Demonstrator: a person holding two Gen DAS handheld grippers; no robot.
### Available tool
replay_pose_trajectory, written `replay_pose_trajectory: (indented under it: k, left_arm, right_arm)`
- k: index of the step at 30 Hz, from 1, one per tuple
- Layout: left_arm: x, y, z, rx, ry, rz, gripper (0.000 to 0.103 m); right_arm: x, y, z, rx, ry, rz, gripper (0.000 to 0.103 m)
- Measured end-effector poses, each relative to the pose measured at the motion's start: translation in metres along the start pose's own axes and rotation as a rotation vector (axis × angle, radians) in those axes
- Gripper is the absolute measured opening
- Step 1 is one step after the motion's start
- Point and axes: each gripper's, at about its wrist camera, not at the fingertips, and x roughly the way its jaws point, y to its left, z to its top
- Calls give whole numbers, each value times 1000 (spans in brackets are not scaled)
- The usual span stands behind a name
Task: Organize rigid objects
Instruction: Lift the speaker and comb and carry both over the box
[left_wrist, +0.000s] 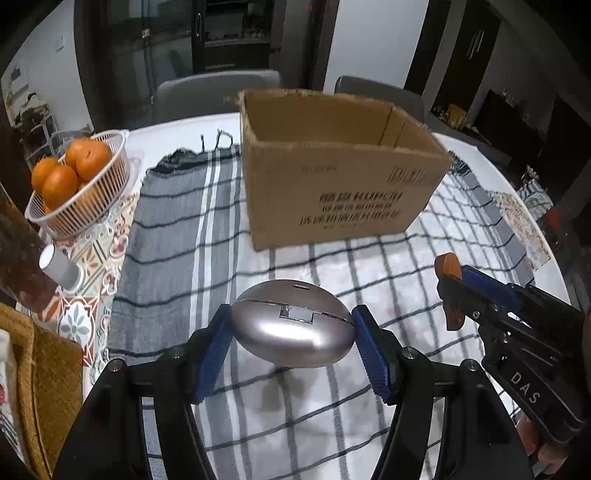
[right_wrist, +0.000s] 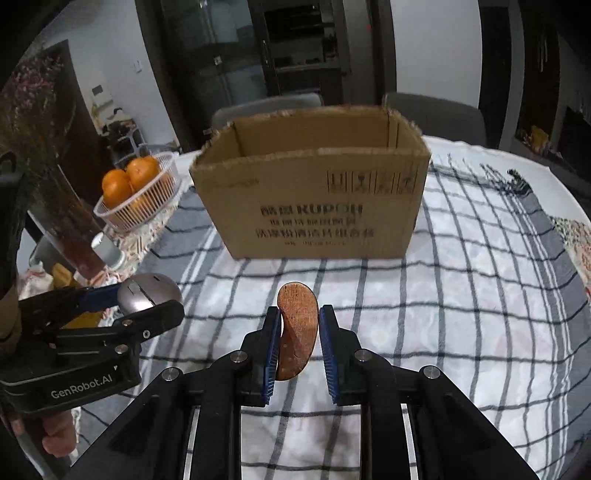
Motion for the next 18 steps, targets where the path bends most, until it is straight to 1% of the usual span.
replay_pose_trajectory:
  k: [9, 18]
  left_arm:
    - [-24, -11, 23, 15, -71, -15, 64]
    - [-42, -22, 52, 36, -140, -26, 64]
  right_arm:
    - [-30, -4, 26, -4, -90, 8, 23]
    - [-50, -9, 52, -1, -165, 5, 23]
